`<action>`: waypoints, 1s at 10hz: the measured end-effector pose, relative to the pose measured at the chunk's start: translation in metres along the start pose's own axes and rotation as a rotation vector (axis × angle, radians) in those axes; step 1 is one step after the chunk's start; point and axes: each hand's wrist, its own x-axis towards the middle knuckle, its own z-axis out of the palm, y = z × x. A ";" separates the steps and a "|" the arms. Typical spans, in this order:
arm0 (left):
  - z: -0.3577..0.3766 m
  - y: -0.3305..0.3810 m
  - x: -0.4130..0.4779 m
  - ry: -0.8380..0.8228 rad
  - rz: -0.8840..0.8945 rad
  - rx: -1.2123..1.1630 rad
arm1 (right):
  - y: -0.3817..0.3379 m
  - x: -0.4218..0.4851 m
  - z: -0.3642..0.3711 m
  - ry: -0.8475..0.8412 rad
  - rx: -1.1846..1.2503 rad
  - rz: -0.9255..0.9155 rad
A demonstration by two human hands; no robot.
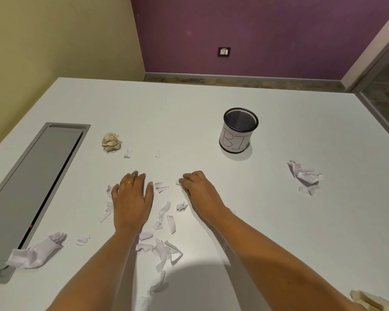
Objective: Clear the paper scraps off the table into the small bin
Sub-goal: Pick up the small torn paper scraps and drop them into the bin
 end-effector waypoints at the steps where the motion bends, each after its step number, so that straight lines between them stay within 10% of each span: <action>1: -0.001 0.000 0.000 0.000 -0.004 -0.007 | 0.000 -0.002 -0.001 0.011 0.022 -0.020; 5: -0.001 0.002 0.000 0.001 0.001 -0.001 | 0.005 -0.001 -0.019 0.068 0.189 0.099; 10: -0.002 0.002 0.000 0.007 0.006 0.001 | 0.067 0.051 -0.131 0.613 0.243 0.411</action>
